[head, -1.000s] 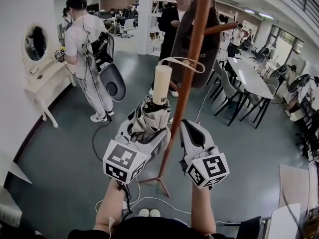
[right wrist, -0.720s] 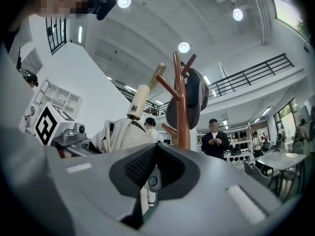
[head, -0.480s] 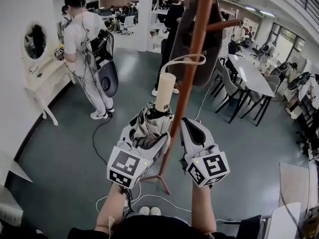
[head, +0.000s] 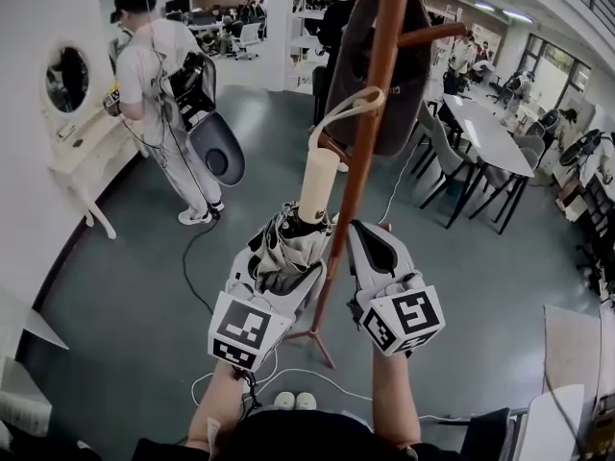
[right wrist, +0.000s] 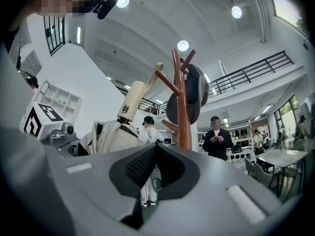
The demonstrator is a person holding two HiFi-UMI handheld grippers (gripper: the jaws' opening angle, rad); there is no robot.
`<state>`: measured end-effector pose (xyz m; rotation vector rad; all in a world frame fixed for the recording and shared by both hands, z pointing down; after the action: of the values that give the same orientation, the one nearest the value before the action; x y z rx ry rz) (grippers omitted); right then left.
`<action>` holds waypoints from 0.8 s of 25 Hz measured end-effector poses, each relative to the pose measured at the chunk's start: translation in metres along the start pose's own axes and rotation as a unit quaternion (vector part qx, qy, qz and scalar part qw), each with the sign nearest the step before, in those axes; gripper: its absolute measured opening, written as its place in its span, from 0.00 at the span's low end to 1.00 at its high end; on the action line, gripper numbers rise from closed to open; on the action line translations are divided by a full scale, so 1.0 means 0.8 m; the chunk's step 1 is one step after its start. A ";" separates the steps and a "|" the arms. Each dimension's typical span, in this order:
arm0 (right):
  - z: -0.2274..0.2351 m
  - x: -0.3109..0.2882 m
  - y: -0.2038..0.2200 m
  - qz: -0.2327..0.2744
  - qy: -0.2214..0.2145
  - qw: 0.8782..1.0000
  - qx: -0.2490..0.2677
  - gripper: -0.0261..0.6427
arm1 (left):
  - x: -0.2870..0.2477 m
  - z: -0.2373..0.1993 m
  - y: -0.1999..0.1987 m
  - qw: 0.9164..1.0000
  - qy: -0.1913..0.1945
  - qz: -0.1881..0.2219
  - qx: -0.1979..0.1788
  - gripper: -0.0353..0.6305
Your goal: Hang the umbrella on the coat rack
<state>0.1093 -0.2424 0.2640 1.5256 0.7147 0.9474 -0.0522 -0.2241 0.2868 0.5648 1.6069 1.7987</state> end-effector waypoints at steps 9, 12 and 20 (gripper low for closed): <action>-0.002 0.010 0.022 0.000 0.000 1.000 -0.003 0.05 | 0.001 0.038 0.019 1.000 0.021 -0.007 -0.015 0.50; -0.001 0.013 0.024 0.001 0.003 1.000 -0.003 0.05 | -0.002 0.046 0.025 0.999 0.030 -0.010 -0.016 0.50; 0.006 0.015 0.022 -0.002 0.008 1.000 -0.008 0.05 | 0.003 0.053 0.002 0.998 0.023 -0.006 -0.050 0.50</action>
<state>0.1181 -0.2371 0.2836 1.5036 0.7209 0.9615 -0.0242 -0.1928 0.2947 0.4704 1.5378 1.8850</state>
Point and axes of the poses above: the fingertips, and each gripper's own axes: x backward along the fingers, z to its right, y out of its underside, the point moved 8 cm from there along x, backward along the fingers, and after that the axes turned 5 degrees about y, right-handed, at the moved point
